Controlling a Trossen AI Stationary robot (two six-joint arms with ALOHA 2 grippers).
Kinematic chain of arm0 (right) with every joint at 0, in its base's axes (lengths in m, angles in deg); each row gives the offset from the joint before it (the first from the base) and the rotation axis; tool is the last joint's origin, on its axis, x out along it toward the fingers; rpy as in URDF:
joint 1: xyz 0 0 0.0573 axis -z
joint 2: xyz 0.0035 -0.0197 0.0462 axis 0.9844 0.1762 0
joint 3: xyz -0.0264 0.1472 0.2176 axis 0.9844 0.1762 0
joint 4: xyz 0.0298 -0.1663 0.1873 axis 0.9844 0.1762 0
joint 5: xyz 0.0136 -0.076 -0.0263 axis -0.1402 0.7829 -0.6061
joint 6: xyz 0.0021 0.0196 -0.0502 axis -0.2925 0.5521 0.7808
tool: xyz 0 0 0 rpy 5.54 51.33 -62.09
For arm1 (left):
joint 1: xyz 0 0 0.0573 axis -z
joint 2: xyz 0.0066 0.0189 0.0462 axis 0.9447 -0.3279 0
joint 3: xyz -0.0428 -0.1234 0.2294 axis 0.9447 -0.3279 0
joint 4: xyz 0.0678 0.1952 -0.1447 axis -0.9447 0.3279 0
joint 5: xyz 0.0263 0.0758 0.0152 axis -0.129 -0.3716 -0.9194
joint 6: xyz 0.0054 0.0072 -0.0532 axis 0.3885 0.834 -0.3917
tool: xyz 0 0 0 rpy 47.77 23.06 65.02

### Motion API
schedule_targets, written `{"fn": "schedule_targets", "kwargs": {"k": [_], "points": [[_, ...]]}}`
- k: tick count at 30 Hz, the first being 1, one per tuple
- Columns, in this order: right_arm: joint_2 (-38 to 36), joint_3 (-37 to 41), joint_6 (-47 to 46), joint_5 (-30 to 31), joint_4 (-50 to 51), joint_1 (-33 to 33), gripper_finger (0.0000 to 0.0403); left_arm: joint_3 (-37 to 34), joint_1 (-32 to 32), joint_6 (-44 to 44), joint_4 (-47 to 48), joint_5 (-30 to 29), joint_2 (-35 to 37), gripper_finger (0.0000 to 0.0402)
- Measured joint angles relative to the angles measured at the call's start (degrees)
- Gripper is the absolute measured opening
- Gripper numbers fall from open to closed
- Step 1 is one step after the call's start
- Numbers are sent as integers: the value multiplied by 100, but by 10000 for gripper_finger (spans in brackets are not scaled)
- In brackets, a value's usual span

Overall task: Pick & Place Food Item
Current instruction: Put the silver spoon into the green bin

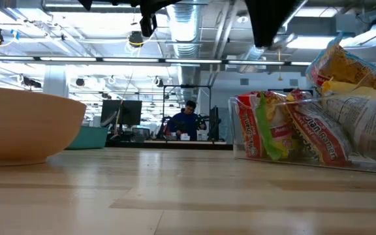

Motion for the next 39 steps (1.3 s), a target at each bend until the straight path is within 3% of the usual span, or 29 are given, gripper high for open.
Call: {"fn": "schedule_targets", "kwargs": {"k": [19, 32, 39], "points": [[-1102, -77, 596, 520, -10, 157, 21, 0, -1, -2, -15, 0, 0, 90], [-1159, 158, 2465, 1870, -4, 377, 18, 0, -1, -2, -17, 0, 0, 90], [-1159, 159, 3336, 2051, -12, 626, 15, 0, -2, -2, -17, 0, 0, 90]]}}
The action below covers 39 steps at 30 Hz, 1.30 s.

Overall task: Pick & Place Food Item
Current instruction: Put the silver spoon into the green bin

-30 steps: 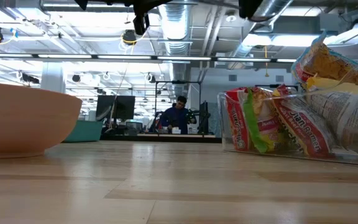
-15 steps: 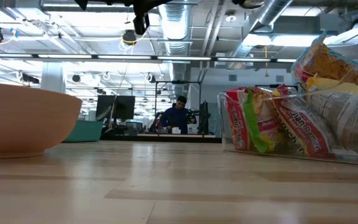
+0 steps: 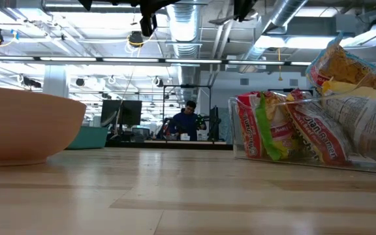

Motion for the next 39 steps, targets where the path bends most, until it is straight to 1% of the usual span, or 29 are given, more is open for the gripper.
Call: {"fn": "schedule_targets", "kwargs": {"k": [3, 6, 12, 15, 25, 35, 39], "points": [[0, 0, 286, 163, -67, 74, 14, 0, 1, 1, 0, 0, 0, 90], [0, 0, 311, 345, -359, 151, 14, 0, 0, 0, 0, 0, 0, 90], [2, 0, 326, 348, -369, 282, 14, 0, 0, 0, 0, 0, 0, 90], [2, 0, 254, 348, -367, 328, 13, 0, 0, 0, 92, 127, 0, 90], [2, 0, 104, 346, -361, 396, 13, 2, 2, 0, 17, 127, -2, 90], [4, 0, -664, 346, -310, 396, 13, 2, 2, -11, 18, 127, -2, 90], [4, 0, -1066, 346, -214, 396, 13, 2, 0, -187, 1, 128, -2, 90]]}}
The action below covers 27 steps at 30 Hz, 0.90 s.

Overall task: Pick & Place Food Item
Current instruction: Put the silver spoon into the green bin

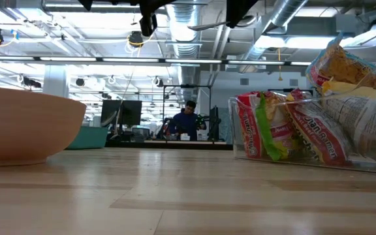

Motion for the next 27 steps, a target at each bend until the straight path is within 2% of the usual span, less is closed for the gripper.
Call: {"fn": "schedule_targets", "kwargs": {"k": [3, 6, 11, 14, 18, 24, 27], "points": [[0, 0, -338, 2, 52, 2, 13, -1, 0, -102, 14, 42, 0, 90], [0, 0, -641, 2, 63, 12, 12, 0, 0, -3, 110, 469, 0, 90], [0, 0, -1214, 50, 61, 62, 12, 0, 2, 361, 696, 1047, 0, 90], [2, 0, -1499, 76, 61, 96, 12, 0, 2, 404, 1065, 1142, 0, 90], [2, 0, -1720, 201, 40, 134, 12, 0, 2, 668, 1378, 916, 2, 90], [2, 0, -1735, 201, 41, 151, 13, 0, -13, 573, 1431, 91, 0, 90], [2, 0, -1751, 201, 39, 151, 13, 0, -15, 410, 1435, -68, 0, 90]]}}
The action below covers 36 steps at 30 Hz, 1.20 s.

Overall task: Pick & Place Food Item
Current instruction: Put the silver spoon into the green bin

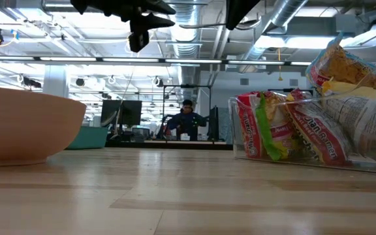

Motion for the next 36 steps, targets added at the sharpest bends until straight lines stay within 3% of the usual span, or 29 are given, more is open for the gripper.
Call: {"fn": "schedule_targets", "kwargs": {"k": [11, 19, 36], "points": [[0, 0, -327, 275, -285, 47, 13, 0, 0, -88, -59, -198, 1, 90], [0, 0, 337, 452, -781, 76, 13, 0, 0, -267, -140, -443, 2, 90], [0, 0, 382, 750, -998, 111, 13, 0, 0, -391, -128, -432, 0, 90]]}}
